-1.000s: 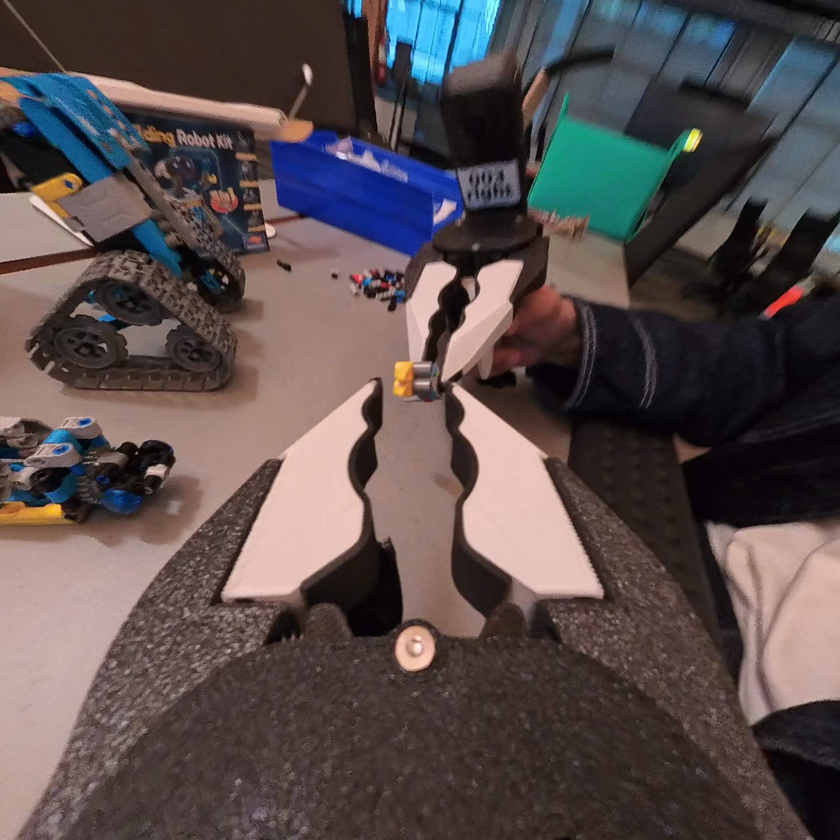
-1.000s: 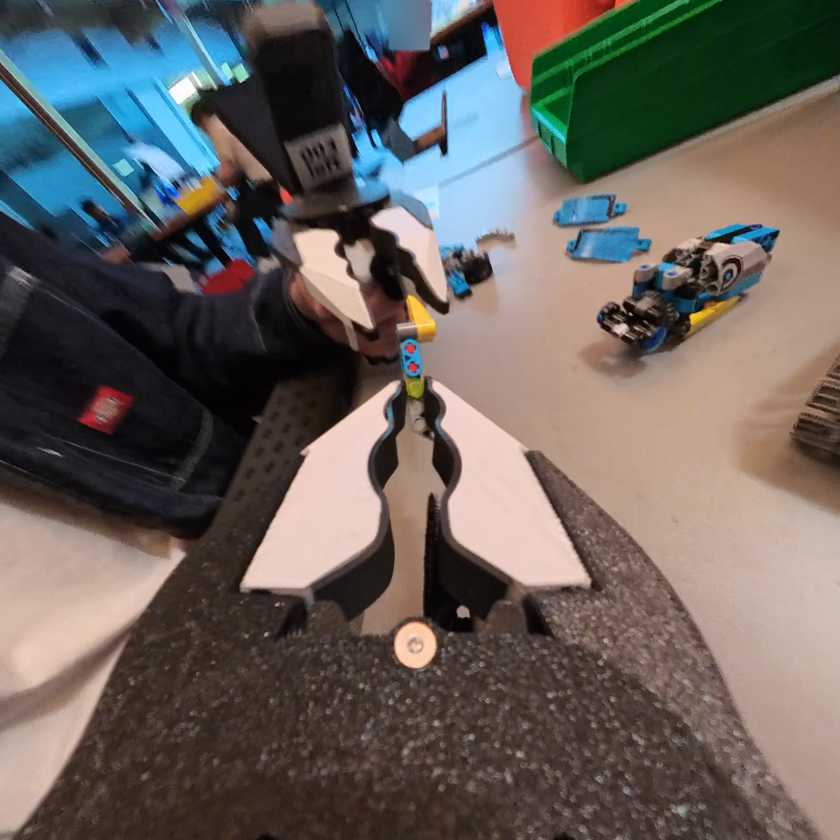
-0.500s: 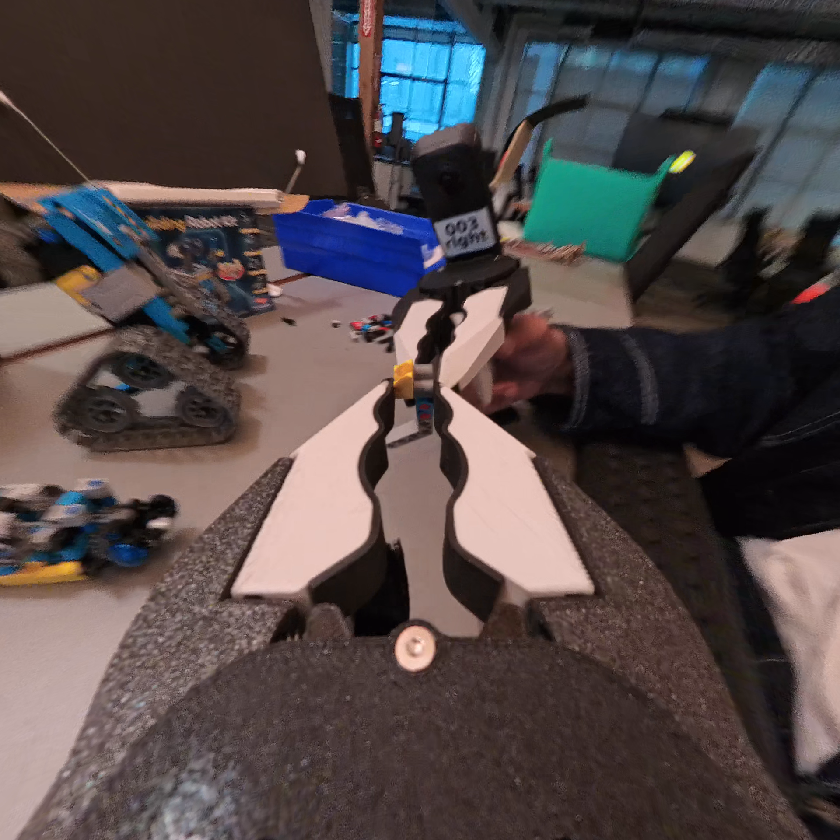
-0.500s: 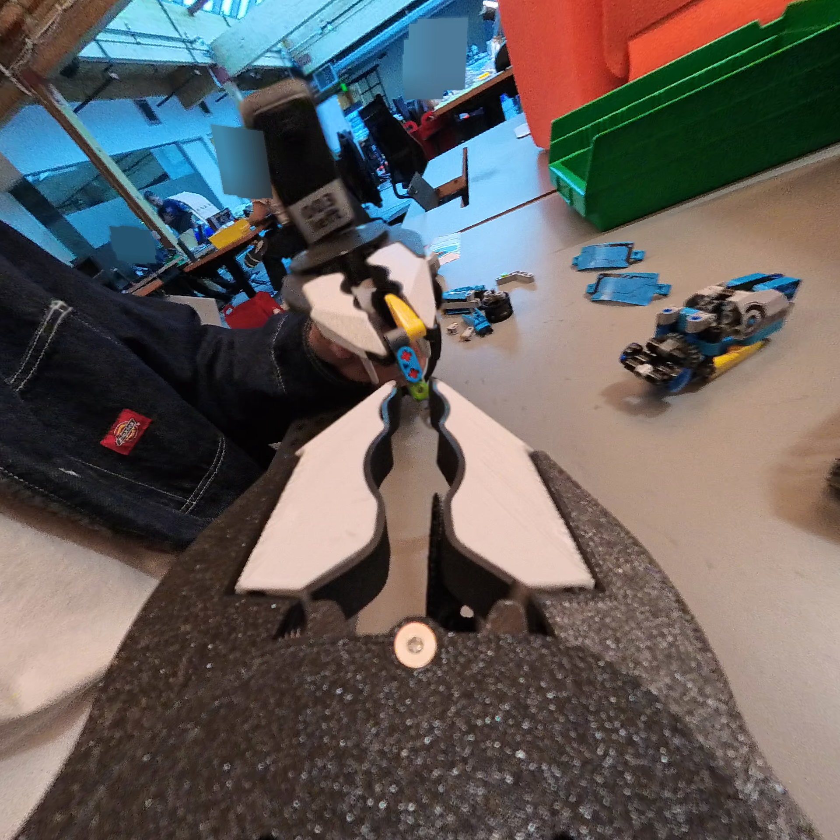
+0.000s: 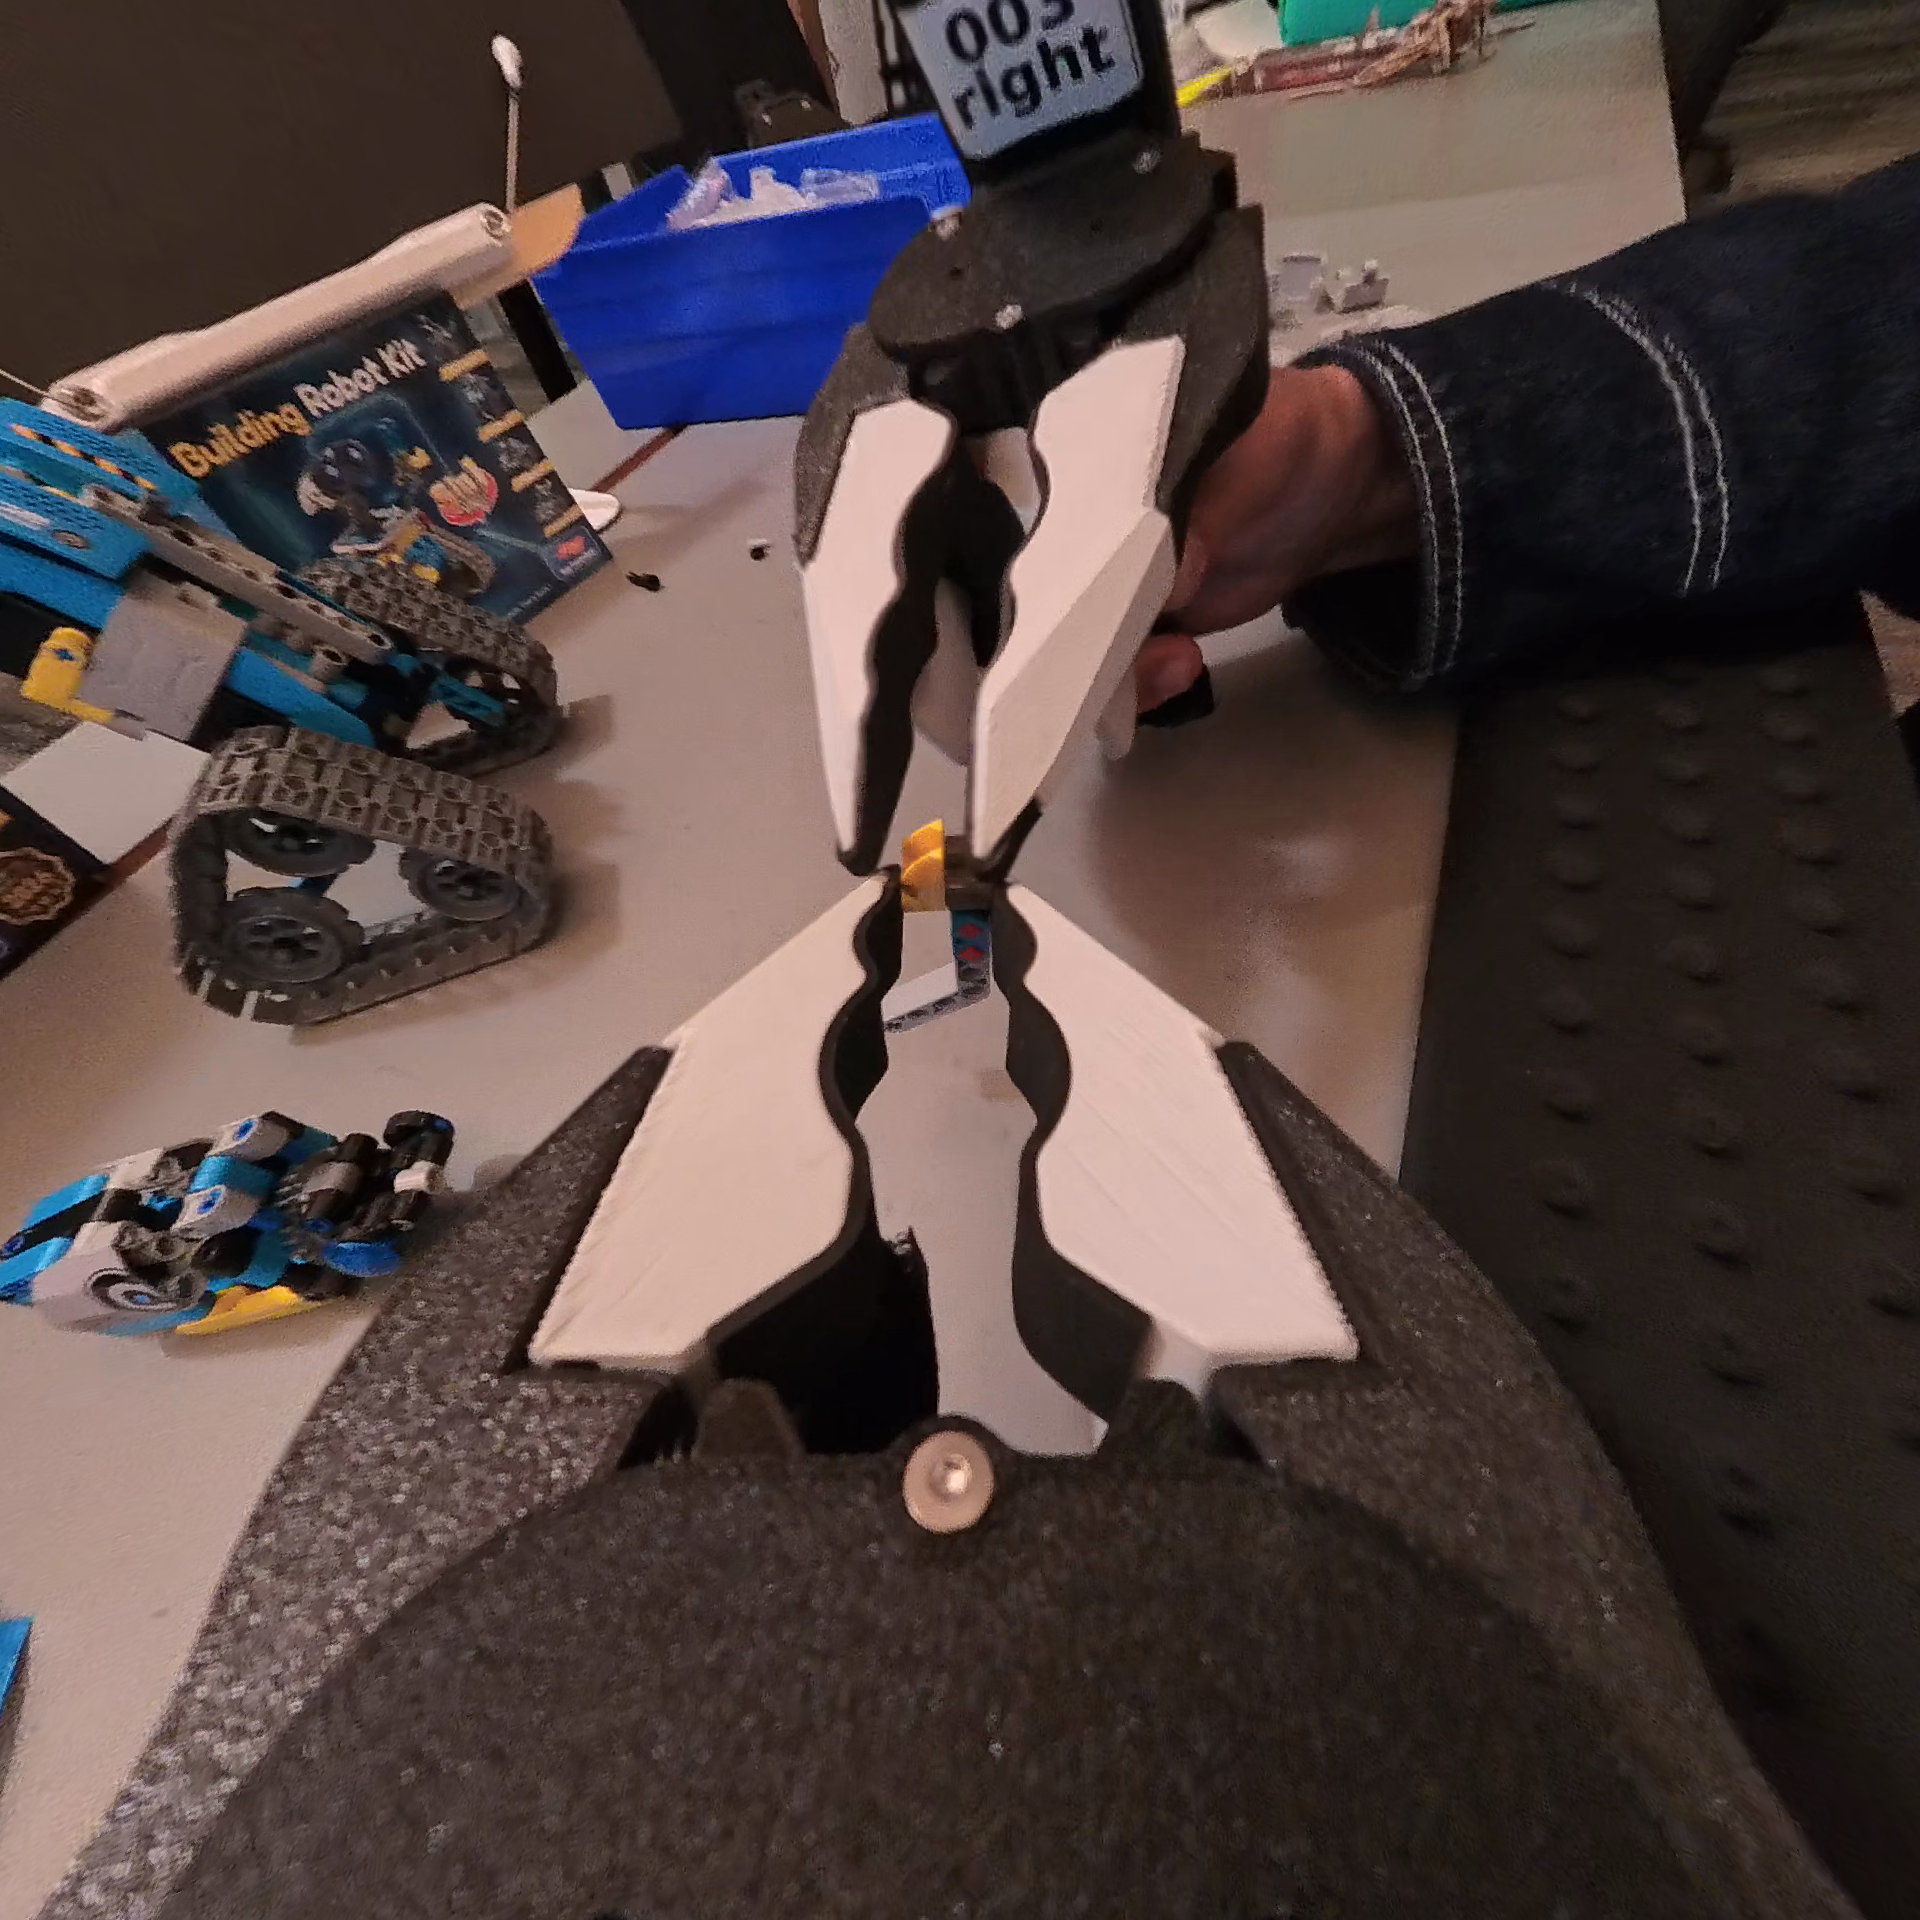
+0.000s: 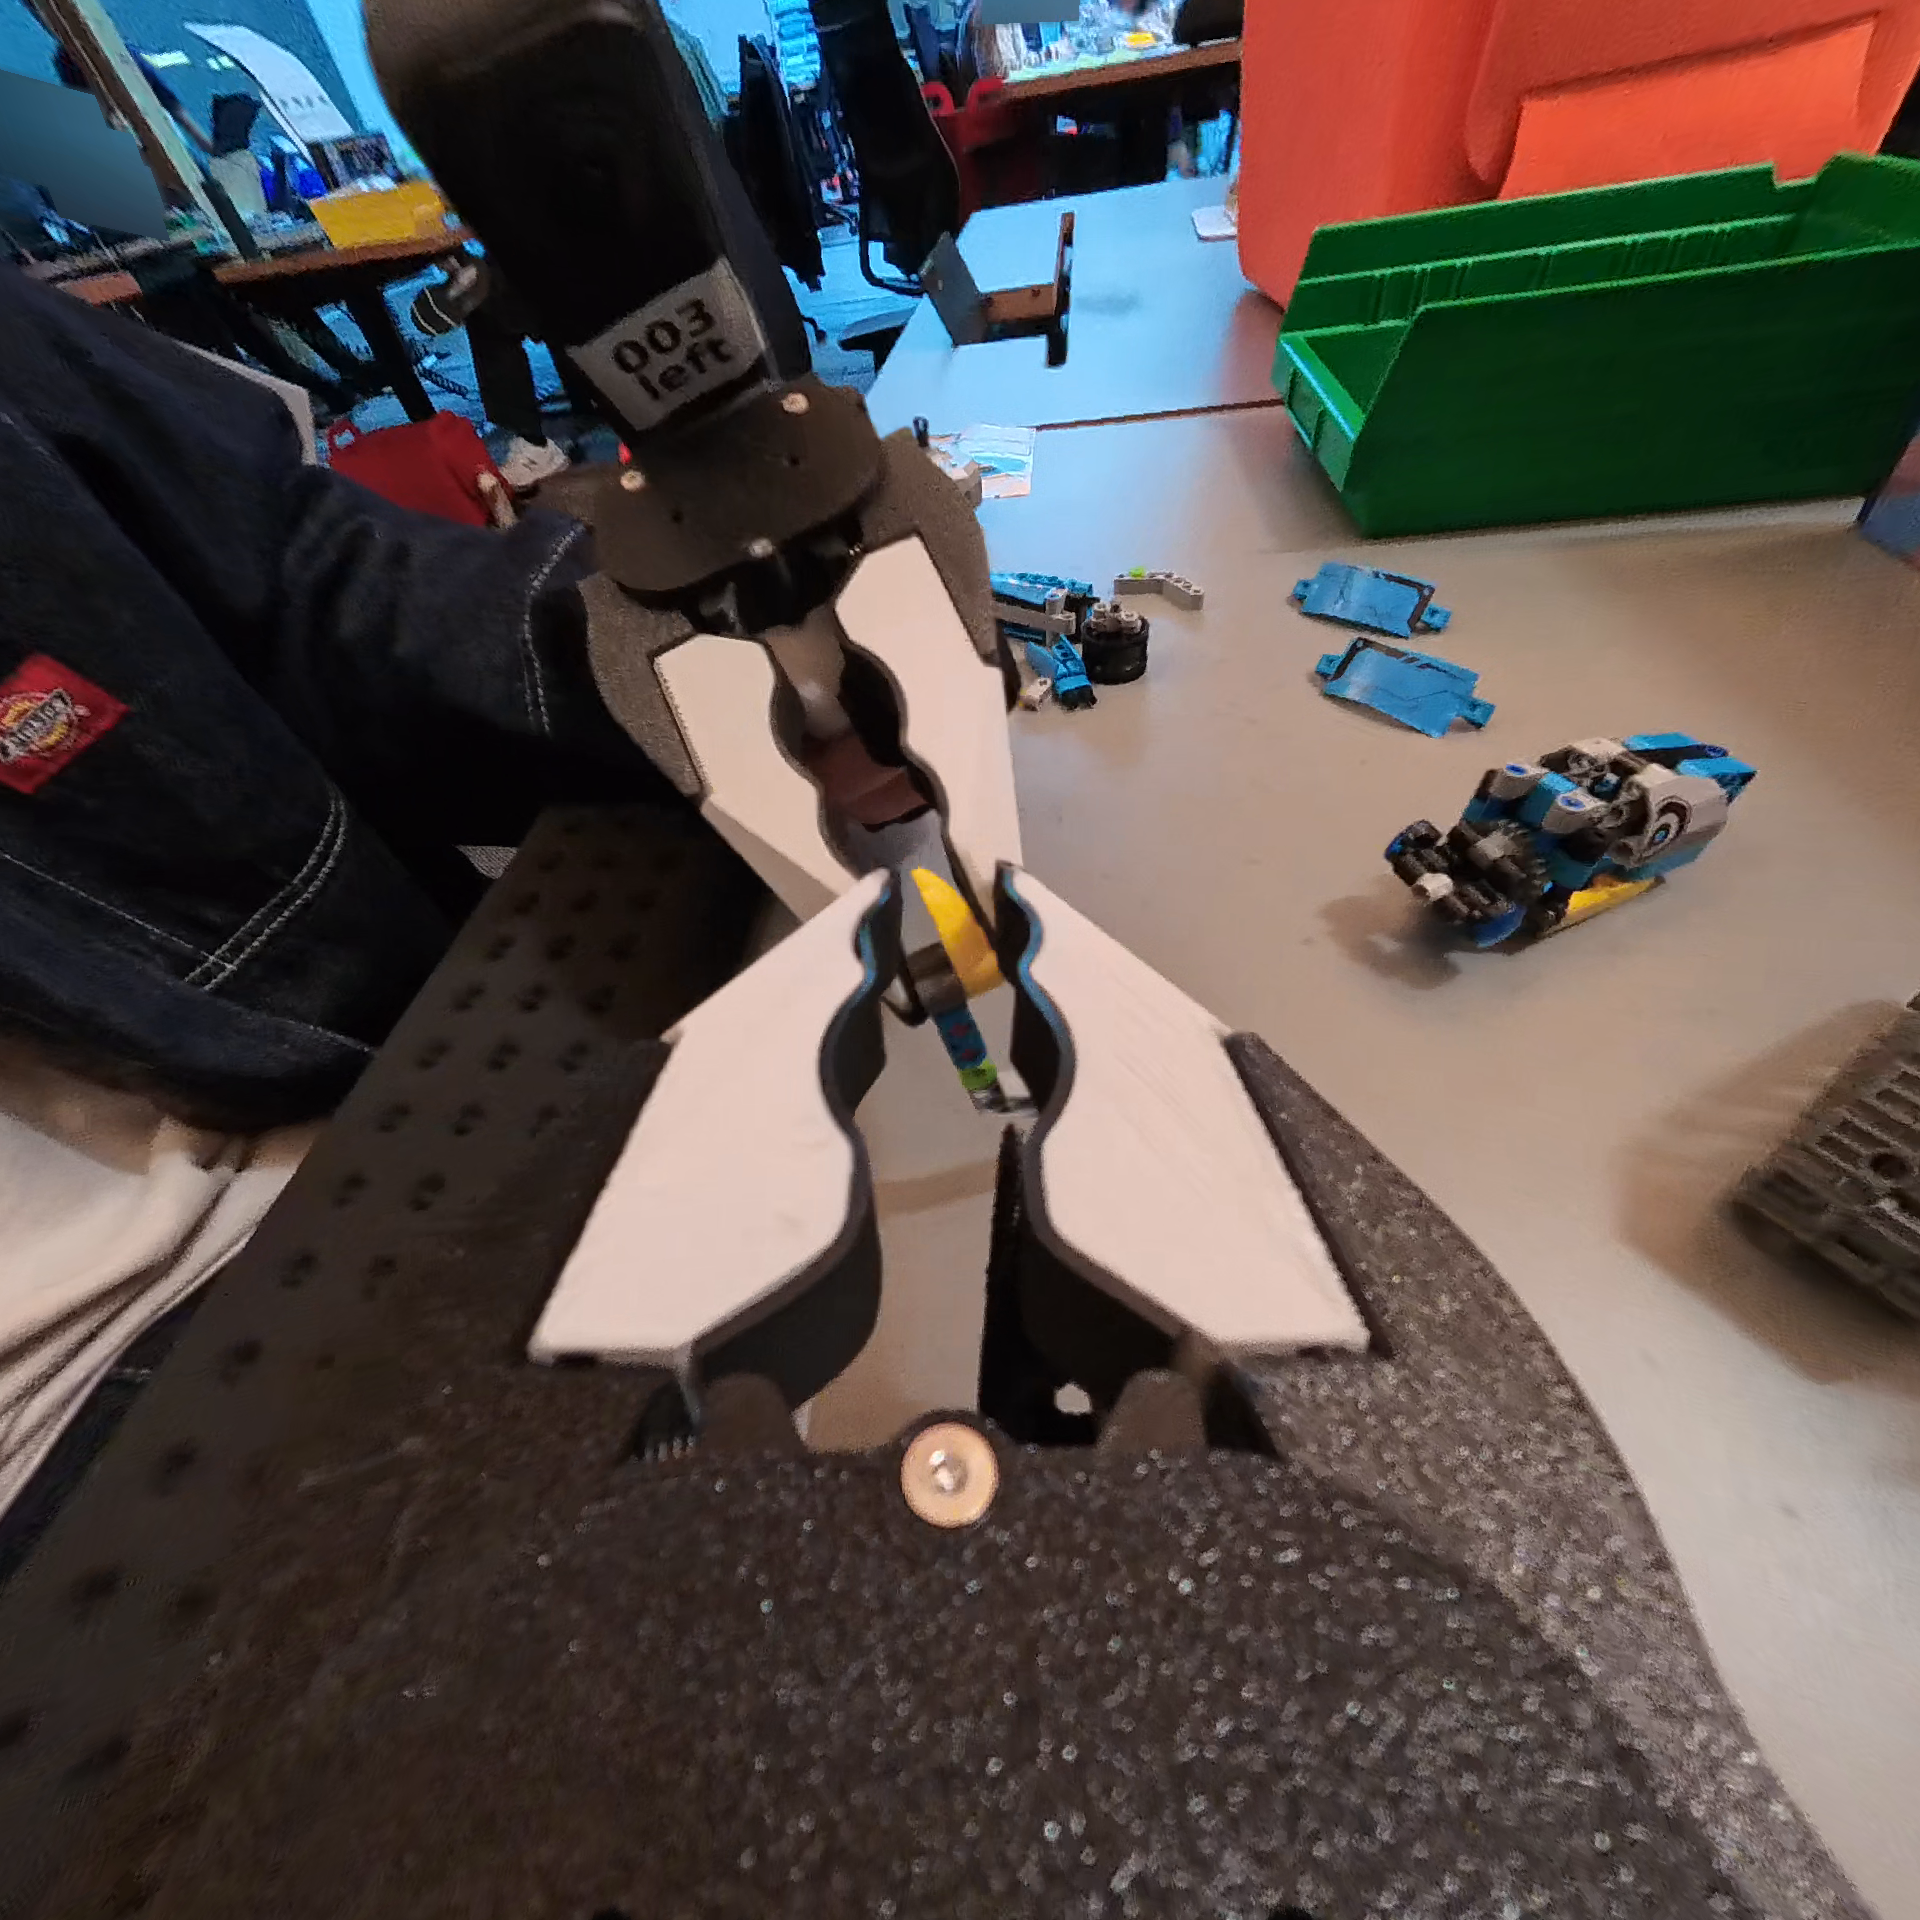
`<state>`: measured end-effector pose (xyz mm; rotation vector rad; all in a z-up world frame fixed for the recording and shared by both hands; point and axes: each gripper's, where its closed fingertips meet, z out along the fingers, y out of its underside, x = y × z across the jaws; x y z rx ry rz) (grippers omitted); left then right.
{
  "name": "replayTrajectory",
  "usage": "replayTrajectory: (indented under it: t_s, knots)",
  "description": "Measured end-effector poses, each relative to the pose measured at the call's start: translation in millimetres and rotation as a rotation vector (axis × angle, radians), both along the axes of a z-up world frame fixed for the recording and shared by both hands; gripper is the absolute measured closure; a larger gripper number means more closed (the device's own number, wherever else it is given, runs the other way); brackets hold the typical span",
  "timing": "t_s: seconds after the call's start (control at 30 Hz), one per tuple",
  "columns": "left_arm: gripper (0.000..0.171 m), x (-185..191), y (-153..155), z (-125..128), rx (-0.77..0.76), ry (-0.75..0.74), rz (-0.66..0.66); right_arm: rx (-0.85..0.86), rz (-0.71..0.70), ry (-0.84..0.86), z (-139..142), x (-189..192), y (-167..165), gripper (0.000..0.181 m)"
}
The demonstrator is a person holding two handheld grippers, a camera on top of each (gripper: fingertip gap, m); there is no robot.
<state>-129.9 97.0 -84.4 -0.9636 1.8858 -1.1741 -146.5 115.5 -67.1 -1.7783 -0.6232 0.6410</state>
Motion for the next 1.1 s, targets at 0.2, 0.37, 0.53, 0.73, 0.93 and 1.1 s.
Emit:
replayTrajectory:
  t_s: [0.2, 0.37, 0.53, 0.73, 0.93, 1.1]
  knots:
    - [0.156, 2, 0, -1, -0.028, 0.02, 0.02, -0.032, -0.009, 0.023, -1, 3, 2, 0.172]
    - [0.132, 24, 22, 1, -0.148, 0.037, 0.263, -0.024, -0.211, 0.107, 7, 34, 22, 0.179]
    - [0.124, 43, 41, -2, 0.025, 0.013, 0.59, -0.046, -0.494, 0.056, -1, 58, 39, 0.179]
    - [0.156, 49, 43, 7, 0.104, -0.03, 0.629, -0.046, -0.611, 0.18, 9, 65, 41, 0.179]
    - [0.156, 48, 40, 14, 0.097, -0.067, 0.613, -0.053, -0.607, 0.192, 9, 67, 40, 0.178]
    - [0.158, 47, 43, 12, 0.082, -0.049, 0.622, -0.042, -0.609, 0.16, 9, 65, 40, 0.178]
